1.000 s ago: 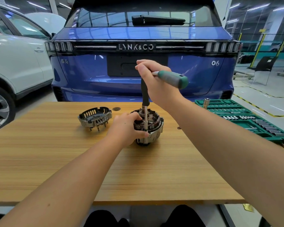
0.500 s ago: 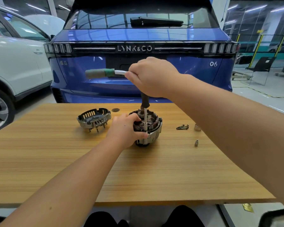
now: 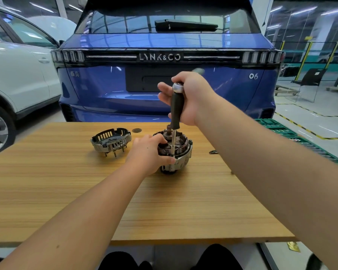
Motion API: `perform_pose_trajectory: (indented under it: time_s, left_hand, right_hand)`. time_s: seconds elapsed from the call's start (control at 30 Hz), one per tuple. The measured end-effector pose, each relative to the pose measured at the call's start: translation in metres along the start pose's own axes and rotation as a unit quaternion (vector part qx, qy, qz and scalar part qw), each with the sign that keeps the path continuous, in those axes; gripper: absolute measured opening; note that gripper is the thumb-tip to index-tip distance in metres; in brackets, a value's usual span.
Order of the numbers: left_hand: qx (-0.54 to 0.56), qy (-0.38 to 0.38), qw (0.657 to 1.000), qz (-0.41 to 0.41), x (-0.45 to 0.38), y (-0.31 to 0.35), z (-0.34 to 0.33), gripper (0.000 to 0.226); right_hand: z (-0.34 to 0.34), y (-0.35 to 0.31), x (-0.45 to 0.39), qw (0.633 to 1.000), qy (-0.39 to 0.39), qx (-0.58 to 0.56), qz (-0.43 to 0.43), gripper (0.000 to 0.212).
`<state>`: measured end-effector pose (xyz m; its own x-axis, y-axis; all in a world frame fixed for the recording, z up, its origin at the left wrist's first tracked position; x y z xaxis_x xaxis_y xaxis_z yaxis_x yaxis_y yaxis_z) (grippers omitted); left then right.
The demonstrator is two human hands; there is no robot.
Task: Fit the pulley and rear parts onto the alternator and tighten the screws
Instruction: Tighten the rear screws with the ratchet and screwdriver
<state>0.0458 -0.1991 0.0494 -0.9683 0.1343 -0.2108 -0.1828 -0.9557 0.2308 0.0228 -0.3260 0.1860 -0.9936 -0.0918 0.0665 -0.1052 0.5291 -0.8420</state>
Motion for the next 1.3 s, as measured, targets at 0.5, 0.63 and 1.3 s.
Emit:
perform_pose_trajectory:
  time_s: [0.5,0.63,1.3]
  left_hand:
    - [0.011,0.002,1.000,-0.005,0.005,0.001,0.004,0.071]
    - [0.015,0.007,1.000,-0.007,0.006,0.000,0.003,0.071]
    - [-0.008,0.010,1.000,-0.004,0.001,0.000,-0.004,0.071]
  right_hand:
    - [0.016,0.010,-0.001,0.649,-0.039,0.585,0.484,0.030]
    - [0.009,0.007,0.003,0.552,-0.091,0.694,0.453,0.058]
    - [-0.025,-0.021,0.010,0.910,0.054,0.405,0.070,0.016]
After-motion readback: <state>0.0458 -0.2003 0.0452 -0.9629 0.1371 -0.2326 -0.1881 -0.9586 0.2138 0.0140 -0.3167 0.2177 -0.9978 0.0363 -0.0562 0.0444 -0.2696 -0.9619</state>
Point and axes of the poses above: each hand's wrist, its own x-axis away from the middle knuckle, its own z-axis out of the back of the hand, y = z × x, the point moved 2 cm from there along -x, towards the middle knuckle, and after that the axes turned 10 degrees about -x, right-handed, at the moved point
